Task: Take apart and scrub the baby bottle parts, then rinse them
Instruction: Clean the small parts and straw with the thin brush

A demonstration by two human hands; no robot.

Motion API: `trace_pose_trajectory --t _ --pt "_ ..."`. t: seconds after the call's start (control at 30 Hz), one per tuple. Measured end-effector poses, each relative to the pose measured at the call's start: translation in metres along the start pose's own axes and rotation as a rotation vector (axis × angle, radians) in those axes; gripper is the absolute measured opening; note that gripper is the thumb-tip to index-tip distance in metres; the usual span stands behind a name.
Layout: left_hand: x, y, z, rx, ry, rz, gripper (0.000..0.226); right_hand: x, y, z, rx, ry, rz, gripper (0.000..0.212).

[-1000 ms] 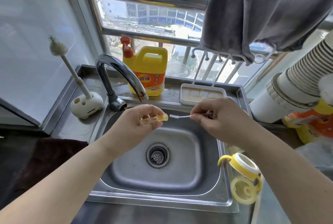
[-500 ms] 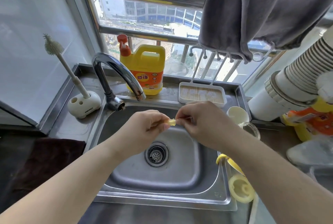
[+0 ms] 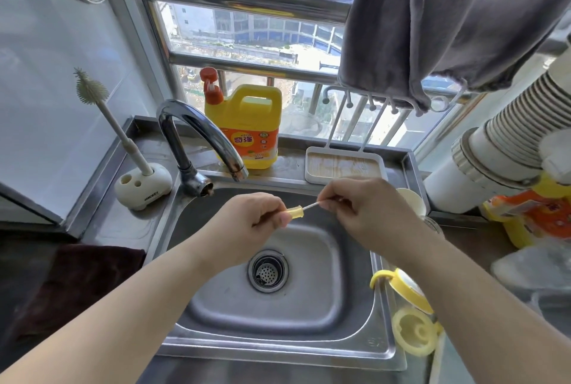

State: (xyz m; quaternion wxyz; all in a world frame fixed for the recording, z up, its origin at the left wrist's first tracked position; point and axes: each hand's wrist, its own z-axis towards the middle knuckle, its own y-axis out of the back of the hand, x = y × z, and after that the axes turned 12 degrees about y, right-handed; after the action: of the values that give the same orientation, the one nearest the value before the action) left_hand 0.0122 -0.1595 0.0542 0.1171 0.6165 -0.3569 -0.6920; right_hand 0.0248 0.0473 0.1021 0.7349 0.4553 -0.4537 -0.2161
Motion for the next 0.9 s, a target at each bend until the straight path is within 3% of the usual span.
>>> trace_pose_trajectory --t 0.1,0.17,0.27,0.4,0.5,0.57,0.63,0.8,0.9 --pt "0.001 -0.002 0.0 0.015 -0.017 0.002 0.031 -0.003 -0.002 -0.001 0.059 0.018 0.023 0.007" --pt "0.0 0.0 0.001 0.001 0.008 -0.005 0.019 -0.012 0.007 -0.002 0.009 -0.056 0.012 0.007" --pt "-0.003 -0.002 0.004 -0.013 0.075 -0.037 0.012 -0.006 0.004 -0.001 0.032 0.003 0.016 0.004" --pt "-0.004 -0.005 0.002 -0.01 0.145 -0.064 0.022 -0.012 0.003 -0.003 0.038 -0.083 0.009 0.006" --pt "-0.006 -0.01 0.001 -0.004 0.153 0.023 0.016 -0.013 0.001 -0.003 0.069 -0.119 0.03 0.007" --pt "-0.007 -0.011 0.001 0.046 0.164 0.048 0.013 -0.006 -0.005 -0.005 0.096 -0.09 0.072 0.006" --pt "-0.005 -0.011 0.0 0.115 0.174 0.039 0.026 -0.007 -0.003 -0.009 0.124 -0.108 0.115 0.012" --pt "-0.005 -0.015 -0.001 0.111 0.165 0.059 0.013 -0.012 -0.002 -0.014 0.129 -0.134 -0.039 0.016" --pt "-0.004 -0.017 -0.004 0.095 0.174 0.025 0.026 -0.006 -0.007 -0.017 0.182 -0.074 -0.147 0.011"
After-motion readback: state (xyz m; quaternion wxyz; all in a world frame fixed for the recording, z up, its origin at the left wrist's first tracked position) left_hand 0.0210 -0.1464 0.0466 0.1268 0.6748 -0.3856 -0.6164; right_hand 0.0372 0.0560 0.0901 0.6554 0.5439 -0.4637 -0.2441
